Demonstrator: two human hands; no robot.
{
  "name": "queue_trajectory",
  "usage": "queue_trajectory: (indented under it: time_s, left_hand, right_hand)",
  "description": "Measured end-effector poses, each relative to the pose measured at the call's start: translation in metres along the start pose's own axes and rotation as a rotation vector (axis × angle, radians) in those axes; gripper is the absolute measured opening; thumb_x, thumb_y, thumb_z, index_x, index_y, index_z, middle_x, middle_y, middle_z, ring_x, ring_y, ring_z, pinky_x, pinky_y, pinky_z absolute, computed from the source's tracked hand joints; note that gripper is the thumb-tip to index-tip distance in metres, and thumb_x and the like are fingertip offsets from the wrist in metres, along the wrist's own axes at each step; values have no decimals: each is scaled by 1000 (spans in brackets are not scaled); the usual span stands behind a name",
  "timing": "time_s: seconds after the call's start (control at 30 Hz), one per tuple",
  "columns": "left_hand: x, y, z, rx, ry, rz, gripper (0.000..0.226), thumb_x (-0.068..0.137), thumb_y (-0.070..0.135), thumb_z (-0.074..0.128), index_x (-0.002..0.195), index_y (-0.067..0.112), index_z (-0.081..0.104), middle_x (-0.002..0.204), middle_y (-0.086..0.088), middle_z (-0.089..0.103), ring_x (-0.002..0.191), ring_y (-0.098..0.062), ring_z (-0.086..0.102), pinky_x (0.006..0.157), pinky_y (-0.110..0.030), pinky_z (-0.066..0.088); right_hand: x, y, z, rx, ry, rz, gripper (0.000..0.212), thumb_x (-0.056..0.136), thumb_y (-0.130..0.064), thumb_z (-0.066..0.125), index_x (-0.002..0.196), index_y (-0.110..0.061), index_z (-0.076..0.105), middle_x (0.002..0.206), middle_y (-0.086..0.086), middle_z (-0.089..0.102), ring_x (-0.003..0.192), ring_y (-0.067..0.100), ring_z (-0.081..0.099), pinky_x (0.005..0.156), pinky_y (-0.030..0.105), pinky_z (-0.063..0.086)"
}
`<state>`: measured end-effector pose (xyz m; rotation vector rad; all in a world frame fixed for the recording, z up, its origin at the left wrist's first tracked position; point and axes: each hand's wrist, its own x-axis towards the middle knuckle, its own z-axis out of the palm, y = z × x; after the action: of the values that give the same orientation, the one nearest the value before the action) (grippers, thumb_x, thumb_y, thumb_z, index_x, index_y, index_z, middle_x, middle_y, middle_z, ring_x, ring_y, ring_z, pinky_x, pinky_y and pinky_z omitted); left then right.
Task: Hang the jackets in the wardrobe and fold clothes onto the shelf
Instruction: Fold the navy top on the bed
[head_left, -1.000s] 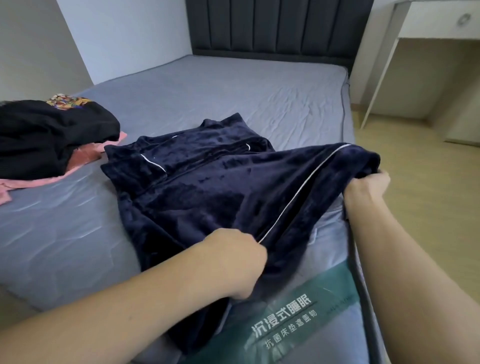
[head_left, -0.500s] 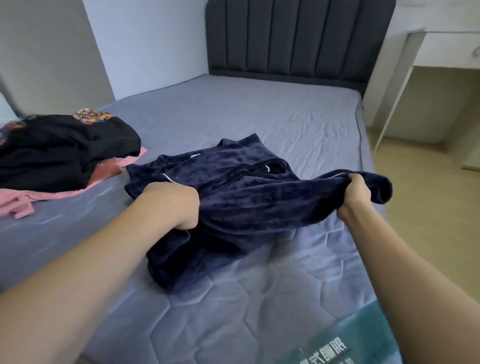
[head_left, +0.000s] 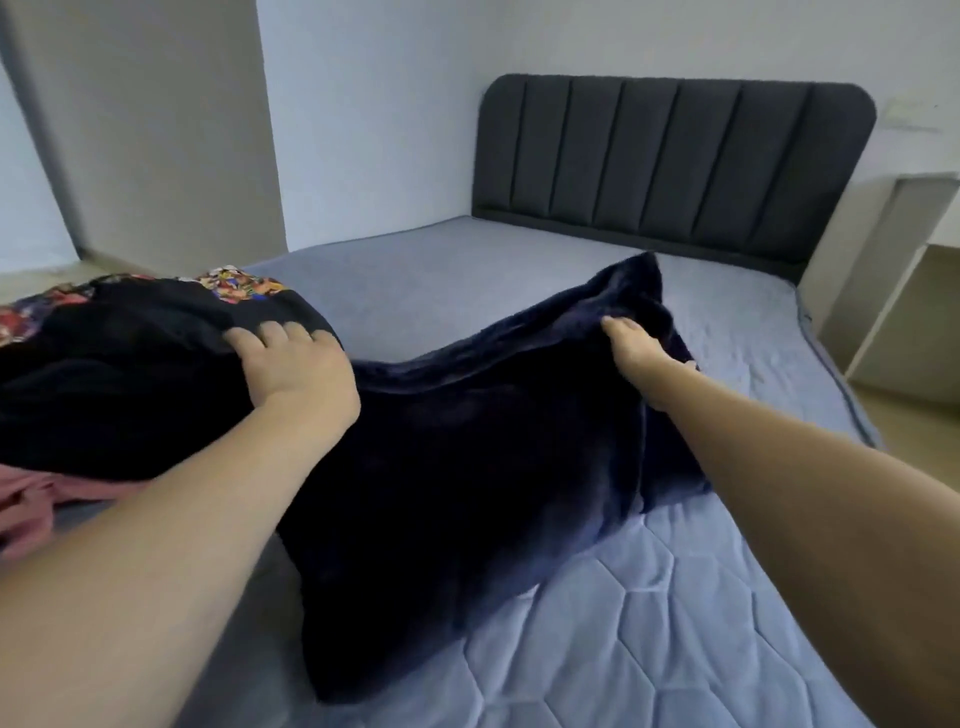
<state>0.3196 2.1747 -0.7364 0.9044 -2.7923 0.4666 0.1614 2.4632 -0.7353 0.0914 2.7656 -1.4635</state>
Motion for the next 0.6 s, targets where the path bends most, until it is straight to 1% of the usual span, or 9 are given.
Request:
queue_trajectory:
  time_s: [0.03, 0.07, 0.13, 0.17, 0.23, 0.3, 0.4, 0.5, 0.6]
  left_hand:
    - [8, 14, 16, -112, -30, 37, 60, 86, 46, 46, 138, 18, 44, 143, -13, 42, 133, -36, 33, 111, -66, 11]
    - [11, 31, 35, -264, -92, 88, 63, 87, 52, 40, 141, 22, 39, 149, -11, 35, 139, -35, 25, 110, -71, 2]
    - [2, 68, 79, -491, -294, 177, 64, 90, 60, 27, 150, 36, 24, 161, -4, 14, 148, -31, 3, 105, -75, -13]
    - [-5, 80, 104, -522, -355, 202, 64, 91, 62, 22, 152, 43, 14, 164, 1, 3, 150, -28, -7, 103, -74, -17]
    - [-11, 95, 143, -490, -341, 223, 65, 90, 63, 13, 151, 49, 2, 165, 3, -7, 150, -26, -16, 100, -72, -23]
    - [-3, 101, 161, -477, -317, 233, 67, 85, 65, 9, 150, 51, -2, 164, 3, -8, 149, -25, -18, 96, -71, -28]
    - [7, 101, 166, -459, -341, 250, 69, 81, 67, 5, 148, 54, -4, 164, 3, -10, 148, -24, -21, 93, -69, -32]
    - [5, 101, 168, -456, -349, 256, 69, 80, 67, 4, 147, 55, -7, 164, 3, -12, 148, -24, -23, 93, -69, -32]
    - [2, 97, 157, -406, -398, 267, 65, 87, 65, 8, 149, 52, -7, 163, 2, -16, 147, -25, -24, 97, -72, -26]
  right_hand:
    - [12, 14, 13, -320, 16, 25, 65, 91, -65, 23, 150, -38, 24, 161, -2, 20, 147, 29, 15, 116, 59, 2]
    - [19, 32, 24, -519, 10, 88, 70, 88, -69, 19, 152, -40, 16, 163, -3, 9, 149, 30, 6, 113, 62, -5]
    - [26, 75, 39, -650, -28, 216, 78, 85, -77, 15, 153, -41, 5, 163, -3, -1, 149, 31, -3, 111, 66, -8]
    - [28, 95, 45, -646, -29, 241, 82, 83, -81, 16, 153, -42, 1, 163, -1, -3, 149, 32, -5, 110, 67, -8]
    - [35, 127, 48, -639, 47, 229, 93, 74, -90, 16, 152, -43, -1, 163, 4, 3, 148, 33, 0, 110, 68, -5]
    - [44, 138, 41, -604, 126, 225, 109, 62, -98, 14, 152, -39, 5, 158, 10, 21, 144, 35, 20, 111, 65, 9]
    - [49, 141, 29, -580, 134, 233, 124, 50, -104, 16, 148, -29, 23, 146, 12, 42, 132, 35, 41, 107, 58, 27]
    - [43, 142, 17, -414, 68, 246, 120, 52, -100, 39, 141, -20, 36, 140, 12, 49, 125, 35, 49, 103, 48, 37]
    - [31, 146, -7, -236, -28, 297, 110, 52, -85, 67, 132, -11, 53, 131, 10, 59, 116, 29, 57, 98, 37, 43]
